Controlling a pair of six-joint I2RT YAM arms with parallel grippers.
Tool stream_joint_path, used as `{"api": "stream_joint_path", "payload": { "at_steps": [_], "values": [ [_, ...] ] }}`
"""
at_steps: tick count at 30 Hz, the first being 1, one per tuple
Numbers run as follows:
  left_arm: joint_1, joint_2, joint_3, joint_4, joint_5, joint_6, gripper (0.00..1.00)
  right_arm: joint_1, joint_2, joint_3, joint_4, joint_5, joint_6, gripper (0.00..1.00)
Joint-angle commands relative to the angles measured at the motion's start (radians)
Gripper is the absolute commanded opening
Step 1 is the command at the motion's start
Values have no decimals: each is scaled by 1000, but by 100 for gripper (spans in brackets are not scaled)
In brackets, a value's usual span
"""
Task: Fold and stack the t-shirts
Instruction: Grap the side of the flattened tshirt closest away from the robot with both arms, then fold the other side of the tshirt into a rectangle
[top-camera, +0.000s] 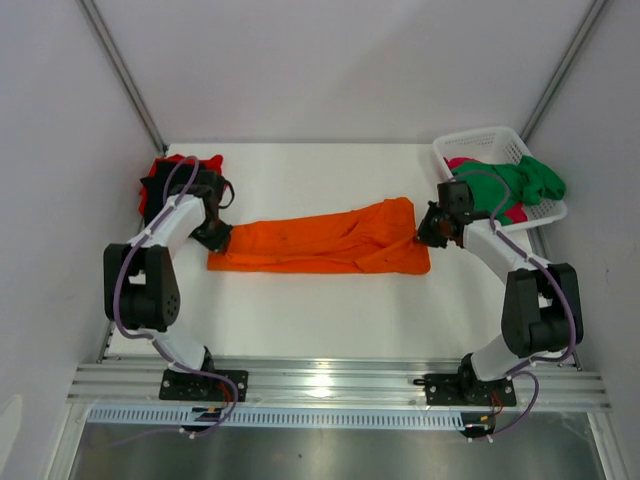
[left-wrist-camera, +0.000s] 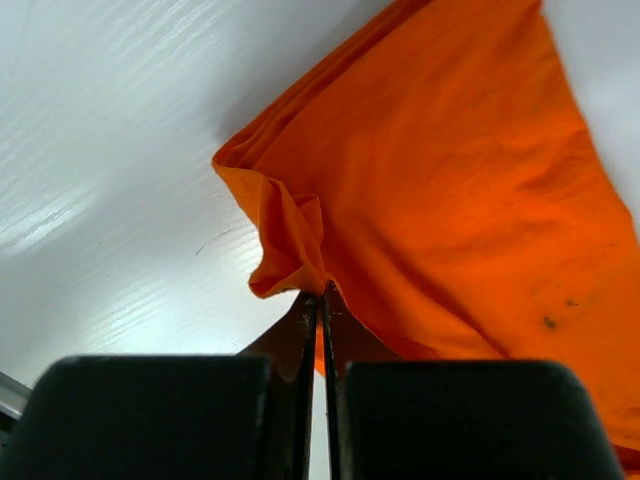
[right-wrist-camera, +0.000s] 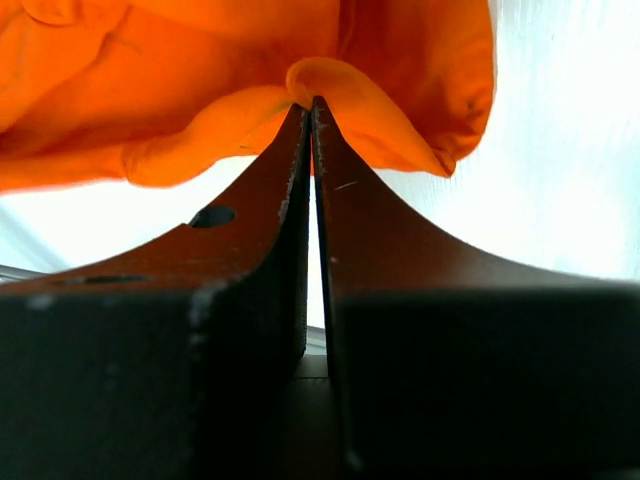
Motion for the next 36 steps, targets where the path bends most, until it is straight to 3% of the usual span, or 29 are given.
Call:
{"api": "stream_joint_path", "payload": {
  "at_steps": [1,16,36],
  "values": [
    [-2,46,85,-29,5,50,1,-8,38,57,40,2,-15,0],
    [-1,119,145,-35,15,63,1,-13,155,157,66,0,-11,0],
    [10,114,199,-67,17,64,1,-35,52,166,82,88,0,0]
  ]
}}
